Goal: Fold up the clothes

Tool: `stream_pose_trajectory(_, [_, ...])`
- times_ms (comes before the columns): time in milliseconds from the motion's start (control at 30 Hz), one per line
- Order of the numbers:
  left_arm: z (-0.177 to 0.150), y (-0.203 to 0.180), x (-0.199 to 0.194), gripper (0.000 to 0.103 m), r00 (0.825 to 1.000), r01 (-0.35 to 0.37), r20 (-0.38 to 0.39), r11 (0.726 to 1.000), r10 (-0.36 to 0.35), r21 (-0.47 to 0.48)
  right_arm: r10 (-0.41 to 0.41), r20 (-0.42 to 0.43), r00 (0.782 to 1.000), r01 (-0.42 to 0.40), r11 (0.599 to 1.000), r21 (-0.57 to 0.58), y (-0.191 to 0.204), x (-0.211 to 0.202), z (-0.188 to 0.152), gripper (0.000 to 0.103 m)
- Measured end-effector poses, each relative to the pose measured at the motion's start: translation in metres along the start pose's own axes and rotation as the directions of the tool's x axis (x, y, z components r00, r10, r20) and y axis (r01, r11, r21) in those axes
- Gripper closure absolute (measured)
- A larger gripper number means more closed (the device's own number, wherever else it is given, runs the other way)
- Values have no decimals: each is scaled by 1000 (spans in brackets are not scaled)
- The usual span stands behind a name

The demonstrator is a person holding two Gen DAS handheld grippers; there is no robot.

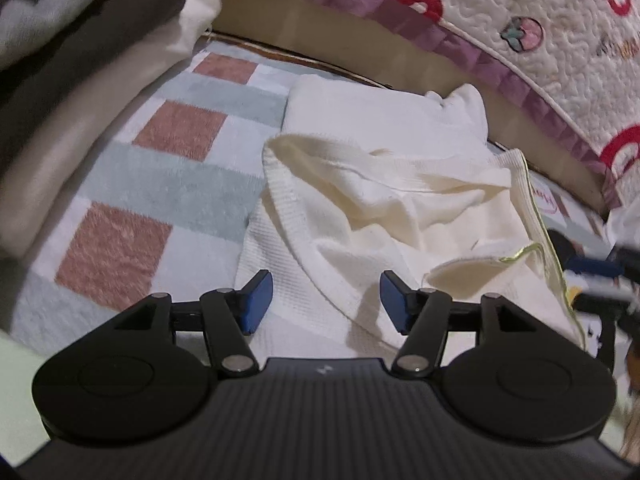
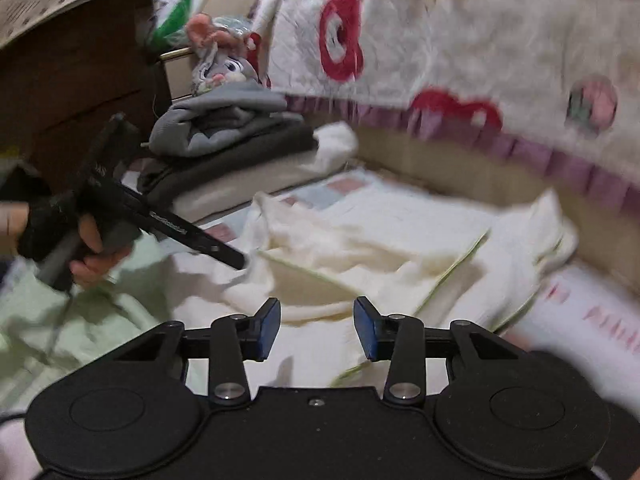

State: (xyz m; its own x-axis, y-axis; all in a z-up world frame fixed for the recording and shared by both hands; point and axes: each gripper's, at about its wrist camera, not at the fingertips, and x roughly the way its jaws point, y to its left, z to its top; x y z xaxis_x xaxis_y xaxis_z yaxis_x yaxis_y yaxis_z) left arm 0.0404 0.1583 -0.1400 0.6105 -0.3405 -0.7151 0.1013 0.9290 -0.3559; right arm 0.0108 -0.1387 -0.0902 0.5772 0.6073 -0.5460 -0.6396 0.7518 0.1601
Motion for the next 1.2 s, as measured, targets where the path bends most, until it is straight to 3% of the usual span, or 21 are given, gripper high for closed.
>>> stream_pose_trajectory(100, [-1, -2, 0, 43, 1000, 10, 12, 1000, -10, -7, -131, -50, 990, 132, 991, 17, -9, 19, -4, 57])
stream_pose_trajectory(233, [-1, -13, -1, 46, 999, 7, 40, 999, -9, 43, -130, -34, 991, 132, 990, 55, -24, 33, -3, 57])
stream_pose_trajectory(333, [3, -20, 7, 50, 1000, -4, 6, 997, 3, 80, -86, 24, 996, 82, 989, 122, -35, 34, 4, 98])
stream_pose_trajectory(400, [8, -21, 15, 53, 999, -4, -44, 996, 8, 93, -58, 65, 996, 47, 985, 165, -43, 35, 9, 98])
stream_pose_trajectory(467, [10, -20, 15, 53, 999, -5, -42, 996, 9, 86, 0, 117, 993, -38, 948, 315, -65, 30, 9, 98])
stream_pose_trajectory(567, [11, -13, 8, 53, 1000, -1, -10, 999, 1, 42, -48, 76, 996, 15, 921, 390, -80, 28, 2, 98])
stream_pose_trajectory(733, [16, 0, -16, 52, 996, -51, 71, 999, 51, -4, -87, 11, 996, 73, 894, 442, -80, 34, -8, 98])
stream_pose_trajectory(800, [16, -2, -23, 50, 995, -65, 81, 997, 61, 48, -101, -2, 995, 93, 901, 424, -77, 38, -5, 98])
stream_pose_trajectory(933, [15, -18, -15, 47, 996, -89, 21, 971, 87, 222, -95, 11, 995, 83, 922, 379, -81, 38, -1, 97])
stream_pose_trajectory(1033, [17, -26, 1, 44, 997, -75, -13, 957, 82, 279, -74, 16, 997, 62, 921, 386, -90, 35, -1, 97])
stream_pose_trajectory(1200, [32, -27, 19, 46, 996, -79, -17, 953, 88, 294, -41, 27, 999, 25, 902, 431, -108, 31, -3, 95])
